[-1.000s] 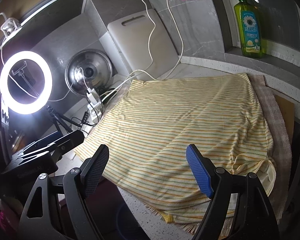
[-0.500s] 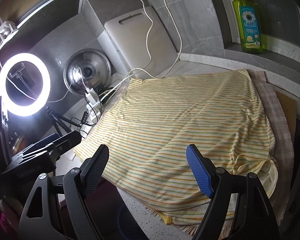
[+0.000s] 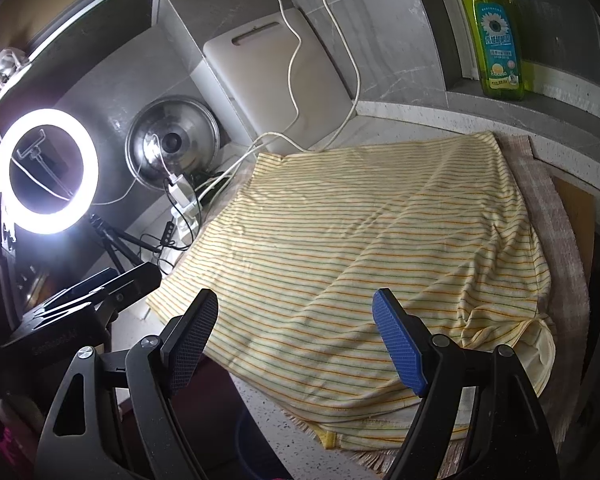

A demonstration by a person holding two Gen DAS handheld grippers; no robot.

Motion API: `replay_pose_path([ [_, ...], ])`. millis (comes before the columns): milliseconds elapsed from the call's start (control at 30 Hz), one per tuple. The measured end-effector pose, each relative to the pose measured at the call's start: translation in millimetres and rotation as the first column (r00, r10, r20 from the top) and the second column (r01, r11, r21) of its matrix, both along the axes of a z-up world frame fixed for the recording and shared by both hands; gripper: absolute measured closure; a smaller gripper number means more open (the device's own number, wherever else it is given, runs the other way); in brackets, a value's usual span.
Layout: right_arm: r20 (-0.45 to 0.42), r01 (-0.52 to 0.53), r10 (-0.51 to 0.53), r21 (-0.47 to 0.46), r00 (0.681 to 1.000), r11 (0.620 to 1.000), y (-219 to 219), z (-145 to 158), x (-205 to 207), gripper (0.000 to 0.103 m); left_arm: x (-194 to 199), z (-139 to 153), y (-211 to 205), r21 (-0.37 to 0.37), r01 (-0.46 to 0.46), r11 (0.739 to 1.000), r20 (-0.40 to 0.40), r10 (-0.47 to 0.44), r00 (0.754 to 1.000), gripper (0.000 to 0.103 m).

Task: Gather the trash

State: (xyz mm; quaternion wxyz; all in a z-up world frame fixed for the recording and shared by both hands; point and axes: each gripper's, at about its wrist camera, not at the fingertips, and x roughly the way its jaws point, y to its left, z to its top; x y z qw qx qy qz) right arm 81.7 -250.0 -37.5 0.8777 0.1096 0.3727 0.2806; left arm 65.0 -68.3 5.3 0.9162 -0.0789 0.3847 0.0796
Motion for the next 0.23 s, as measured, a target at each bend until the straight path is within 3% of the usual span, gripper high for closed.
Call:
replay_pose_path([
  [233, -0.014, -0.008, 0.008, 0.002, 1.000, 1.000, -0.9, -2.6, 2.4, 0.024, 0.0, -1.1, -4.5, 0.017, 0.004, 1.000, 0.010, -0.004, 1.000, 0.004],
])
